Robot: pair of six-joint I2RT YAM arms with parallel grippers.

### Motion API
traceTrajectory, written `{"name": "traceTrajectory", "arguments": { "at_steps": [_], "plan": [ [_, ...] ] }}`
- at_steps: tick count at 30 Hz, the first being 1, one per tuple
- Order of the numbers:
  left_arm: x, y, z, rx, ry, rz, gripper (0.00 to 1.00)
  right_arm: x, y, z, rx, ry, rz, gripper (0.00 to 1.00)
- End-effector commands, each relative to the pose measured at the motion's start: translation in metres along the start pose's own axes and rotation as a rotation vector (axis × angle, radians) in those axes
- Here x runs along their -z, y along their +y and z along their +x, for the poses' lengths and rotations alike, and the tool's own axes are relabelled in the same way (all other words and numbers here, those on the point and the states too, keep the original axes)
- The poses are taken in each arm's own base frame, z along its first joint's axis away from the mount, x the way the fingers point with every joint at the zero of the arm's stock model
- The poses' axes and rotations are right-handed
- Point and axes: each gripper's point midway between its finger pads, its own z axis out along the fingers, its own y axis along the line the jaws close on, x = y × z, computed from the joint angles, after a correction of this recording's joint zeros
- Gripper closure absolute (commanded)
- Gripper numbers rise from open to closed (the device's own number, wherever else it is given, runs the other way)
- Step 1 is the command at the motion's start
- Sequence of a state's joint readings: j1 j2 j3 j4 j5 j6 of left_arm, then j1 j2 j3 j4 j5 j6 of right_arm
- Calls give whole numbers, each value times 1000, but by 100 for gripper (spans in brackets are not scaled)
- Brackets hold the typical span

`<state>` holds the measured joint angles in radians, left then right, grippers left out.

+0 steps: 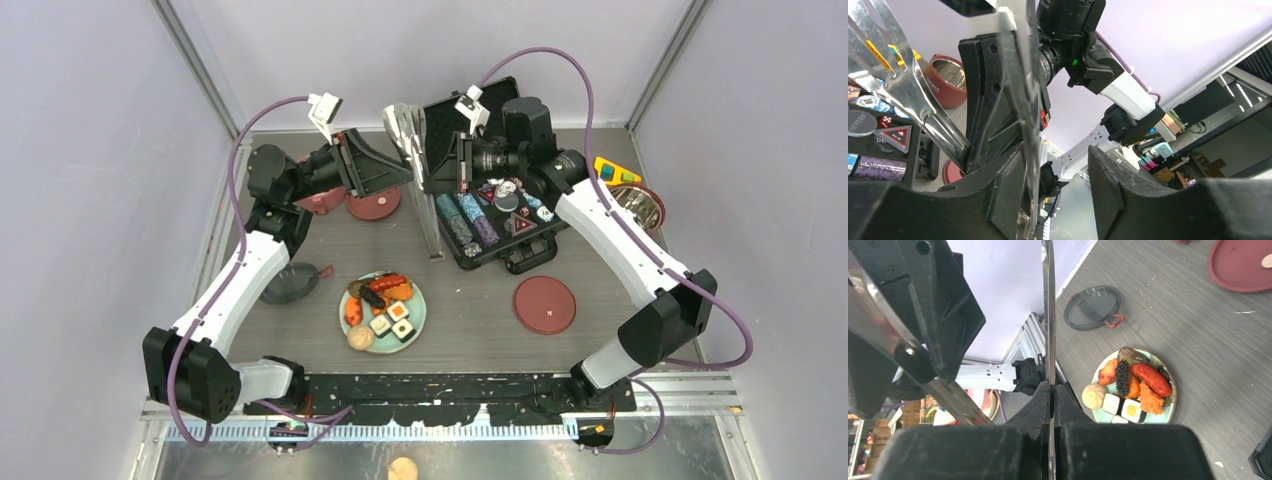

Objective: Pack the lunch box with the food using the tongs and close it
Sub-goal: Pick up the clamp at the center of the board.

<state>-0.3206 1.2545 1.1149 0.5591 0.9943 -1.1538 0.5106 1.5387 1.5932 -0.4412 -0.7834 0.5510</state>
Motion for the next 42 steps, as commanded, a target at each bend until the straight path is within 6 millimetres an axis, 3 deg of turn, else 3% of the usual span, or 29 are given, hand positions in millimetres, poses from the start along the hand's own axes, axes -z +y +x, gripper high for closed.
{"name": "traceTrajectory", "arguments": {
  "at_steps": [1, 6, 7, 8, 11, 14, 15, 20, 24, 28, 39, 42],
  "plan": [
    [-1, -16, -7, -61, -17, 40, 57, -3, 28, -3, 47, -7, -89, 100],
    [-2, -16, -8, -62, -15, 42, 88, -5, 36, -1, 37, 9, -130, 99],
    [-2, -16, -8, -61, -16, 40, 95, -5, 38, -2, 32, 8, -141, 95],
    [-2, -16, -8, -60, -17, 39, 99, -4, 42, -3, 32, 5, -154, 85],
    [0, -19, -11, -70, -22, 43, 100, 1, 49, -12, 29, -13, -175, 43],
    [6, -24, -19, -86, -53, 55, 100, 13, 49, -30, 7, -66, -181, 22],
    [8, -27, -23, -88, -64, 59, 100, 18, 48, -38, -13, -90, -190, 20],
    [15, -34, -41, -129, -129, 69, 100, 42, 62, -77, -127, -215, -350, 17],
    [23, -30, -65, -102, -242, 57, 100, 39, 71, -65, -163, -204, -415, 15],
    [35, -20, -86, -51, -366, 52, 100, 31, 68, -50, -172, -199, -421, 14],
    [36, -3, -86, -42, -389, 5, 100, 22, 92, -32, -146, -150, -472, 14],
    [37, -3, -87, -47, -397, 5, 100, 16, 90, -26, -162, -138, -469, 14]
  ]
}}
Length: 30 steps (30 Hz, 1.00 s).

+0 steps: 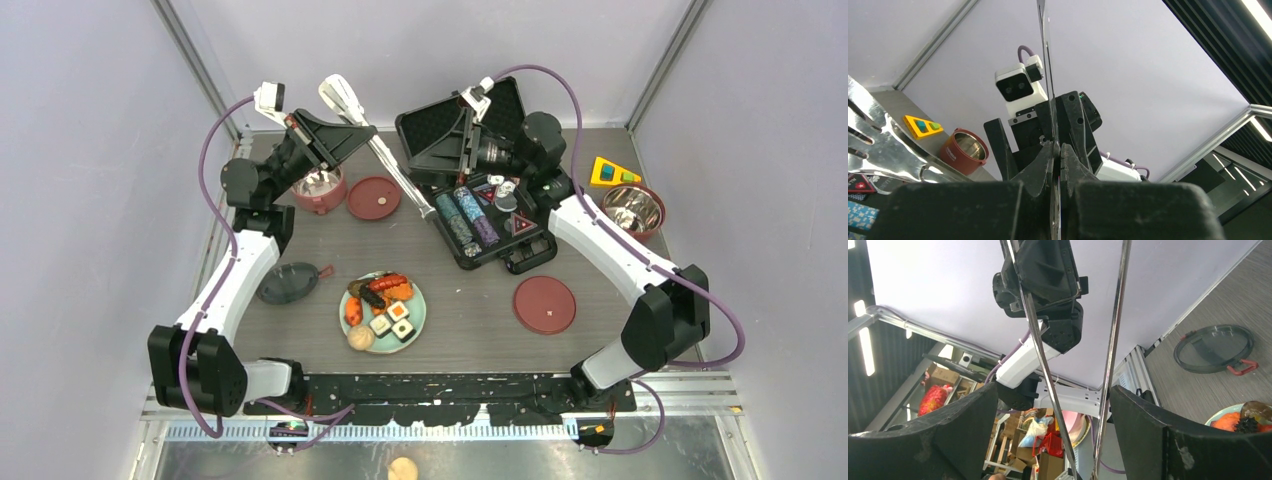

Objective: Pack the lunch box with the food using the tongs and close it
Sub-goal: Pick up the clamp at the center of the board.

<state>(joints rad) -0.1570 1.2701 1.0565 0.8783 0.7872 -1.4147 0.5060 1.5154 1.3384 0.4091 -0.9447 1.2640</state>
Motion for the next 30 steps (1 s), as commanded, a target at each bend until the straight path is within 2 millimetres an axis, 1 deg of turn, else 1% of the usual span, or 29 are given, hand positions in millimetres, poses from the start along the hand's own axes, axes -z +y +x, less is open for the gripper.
{"name": "traceTrajectory", "arguments": {
  "at_steps": [1, 5, 8, 10, 13, 18, 20, 25, 26, 30],
  "plan": [
    [-1, -15, -9, -56, -45, 48, 100, -1, 23, 8, 55, -1, -54, 14],
    [0, -19, -8, -65, -44, 62, 100, -4, 8, 12, 28, -1, -21, 14],
    [1, -23, -8, -78, -39, 70, 100, -8, 3, 16, 34, 10, 16, 14],
    [0, -25, -8, -91, -38, 75, 100, -10, 0, 20, 42, 24, 39, 14],
    [0, -26, -8, -101, -41, 82, 100, -15, 4, 26, 37, 44, 19, 14],
    [0, -14, -9, -92, -56, 59, 100, -25, 22, 25, -4, 46, -62, 16],
    [0, -10, -8, -93, -55, 45, 100, -27, 23, 22, -5, 41, -68, 18],
    [0, 4, -2, -74, -47, 0, 100, -34, 20, 22, -8, 44, -51, 25],
    [0, 6, 0, -71, -40, -8, 100, -35, 17, 22, -8, 44, -38, 27],
    [0, 11, 5, -61, -25, -29, 100, -37, 17, 20, 16, 48, -19, 34]
  ]
}}
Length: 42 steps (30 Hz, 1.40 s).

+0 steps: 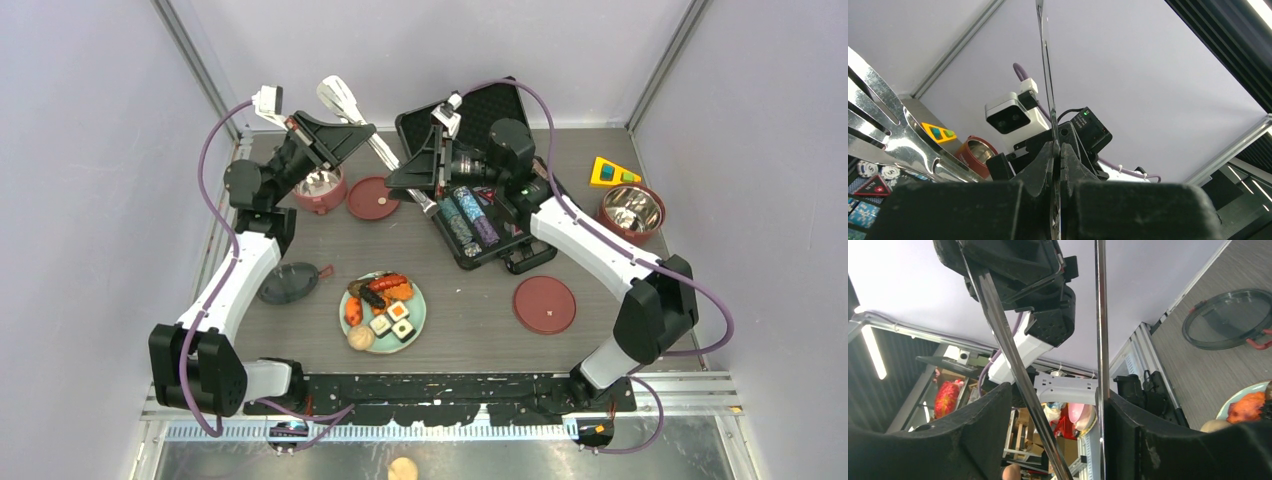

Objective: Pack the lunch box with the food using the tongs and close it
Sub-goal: Pick up the clamp at the center of the board.

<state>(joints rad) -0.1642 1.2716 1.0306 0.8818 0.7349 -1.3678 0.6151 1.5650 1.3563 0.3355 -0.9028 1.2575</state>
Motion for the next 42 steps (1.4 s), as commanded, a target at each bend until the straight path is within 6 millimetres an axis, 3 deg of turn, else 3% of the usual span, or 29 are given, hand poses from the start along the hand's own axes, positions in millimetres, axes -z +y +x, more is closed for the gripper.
{"name": "traceTrajectory", "arguments": {
  "at_steps": [1, 13, 30, 37, 42],
  "plan": [
    [1, 0, 7, -31, 19, -9, 100, -3, 30, -10, 110, -28, -39, 35],
    [-2, 14, 24, 32, 70, -71, 100, -5, 33, -13, 161, -16, -20, 40],
    [1, 16, 40, 78, 103, -82, 100, -10, 39, -23, 202, -16, -12, 43],
    [0, 16, 39, 69, 97, -81, 100, -9, 27, -21, 208, -13, 33, 45],
    [-2, 10, 34, 66, 89, -72, 100, -3, 8, -20, 246, -16, 140, 41]
  ]
}}
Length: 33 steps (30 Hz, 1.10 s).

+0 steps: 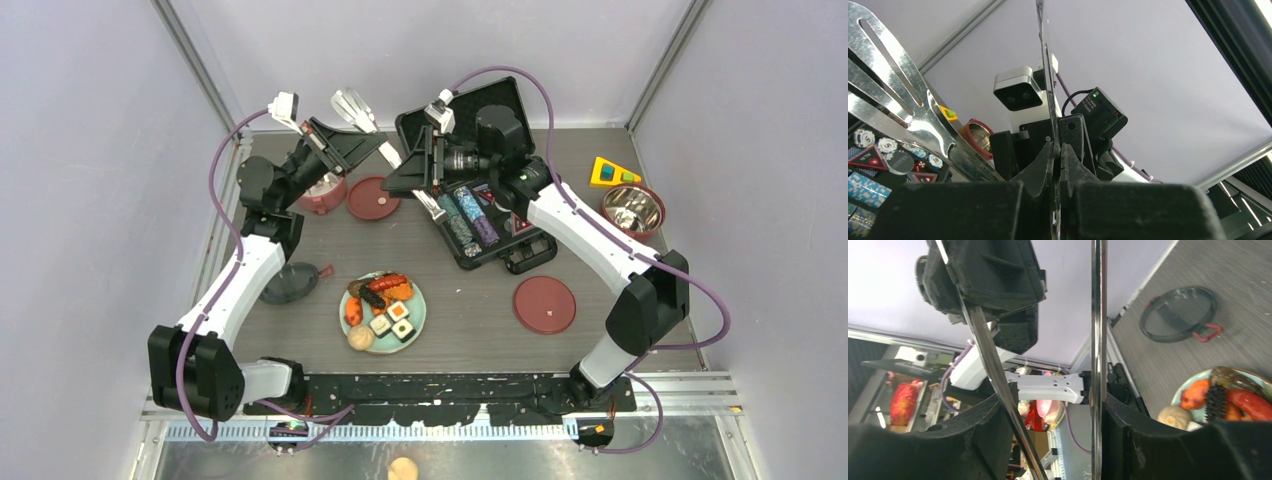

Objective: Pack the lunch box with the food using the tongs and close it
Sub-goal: Pick up the clamp at the center of the board.

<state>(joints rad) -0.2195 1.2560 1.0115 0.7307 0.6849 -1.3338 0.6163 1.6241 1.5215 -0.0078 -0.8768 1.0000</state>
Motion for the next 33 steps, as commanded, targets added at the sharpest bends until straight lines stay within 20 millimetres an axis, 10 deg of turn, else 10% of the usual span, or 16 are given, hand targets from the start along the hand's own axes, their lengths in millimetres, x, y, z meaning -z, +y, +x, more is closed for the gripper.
{"name": "traceTrajectory", "arguments": {
  "at_steps": [1, 33],
  "plan": [
    [3, -9, 13, -21, 65, 20, 100, 9, 28, -15, 177, -68, 21, 40],
    [6, -19, 5, -62, -4, 112, 100, 10, 45, -12, 114, -56, -93, 43]
  ]
}}
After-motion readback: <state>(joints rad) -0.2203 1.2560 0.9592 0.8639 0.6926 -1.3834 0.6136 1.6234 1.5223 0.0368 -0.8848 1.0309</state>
